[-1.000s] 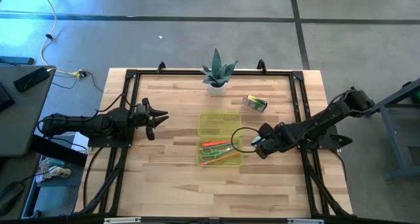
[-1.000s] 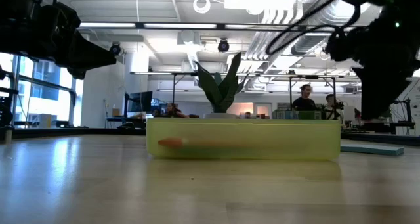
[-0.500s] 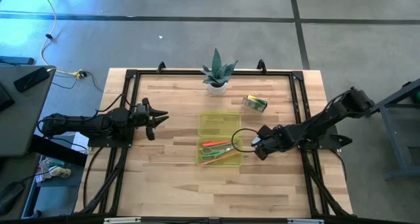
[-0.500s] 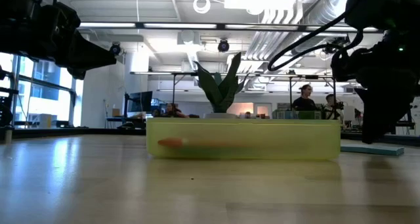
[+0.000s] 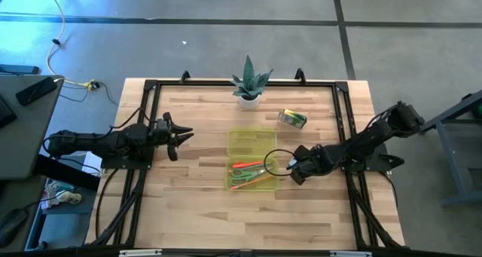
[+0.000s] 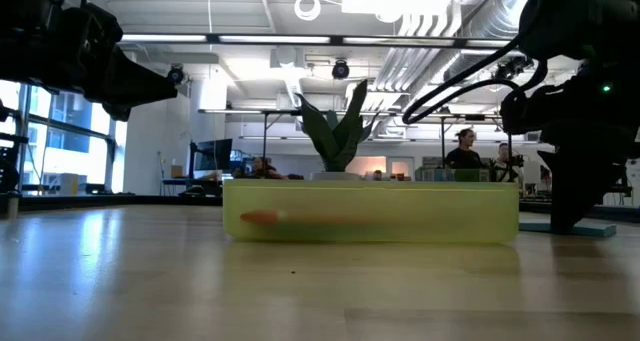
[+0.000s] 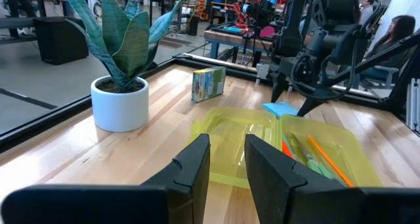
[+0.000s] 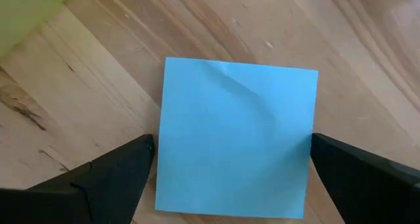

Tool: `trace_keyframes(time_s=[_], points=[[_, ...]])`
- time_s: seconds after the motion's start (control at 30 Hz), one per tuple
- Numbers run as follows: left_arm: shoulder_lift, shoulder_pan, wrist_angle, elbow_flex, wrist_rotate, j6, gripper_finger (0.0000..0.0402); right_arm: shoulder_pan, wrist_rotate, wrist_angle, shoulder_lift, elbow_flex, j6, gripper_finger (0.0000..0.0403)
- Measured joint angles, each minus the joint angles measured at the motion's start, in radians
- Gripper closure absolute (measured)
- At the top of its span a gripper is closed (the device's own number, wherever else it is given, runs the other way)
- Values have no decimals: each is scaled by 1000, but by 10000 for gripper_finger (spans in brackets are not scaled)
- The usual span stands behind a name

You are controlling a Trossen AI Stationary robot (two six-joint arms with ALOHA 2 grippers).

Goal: Pack school essentials
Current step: Put the blue sticky note into the yellow supply box

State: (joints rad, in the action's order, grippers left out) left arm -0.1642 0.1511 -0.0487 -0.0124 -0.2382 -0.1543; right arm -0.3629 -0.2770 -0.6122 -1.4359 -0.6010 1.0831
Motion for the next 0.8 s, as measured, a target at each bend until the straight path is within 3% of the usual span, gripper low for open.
trace_keyframes(time_s=[0.33,0.8], points=[[0,0,0,0,0,0,316,37,50,-19,-2,0,29,9],[0,0,0,0,0,0,316,23,32,-7,-4,2,66,73]])
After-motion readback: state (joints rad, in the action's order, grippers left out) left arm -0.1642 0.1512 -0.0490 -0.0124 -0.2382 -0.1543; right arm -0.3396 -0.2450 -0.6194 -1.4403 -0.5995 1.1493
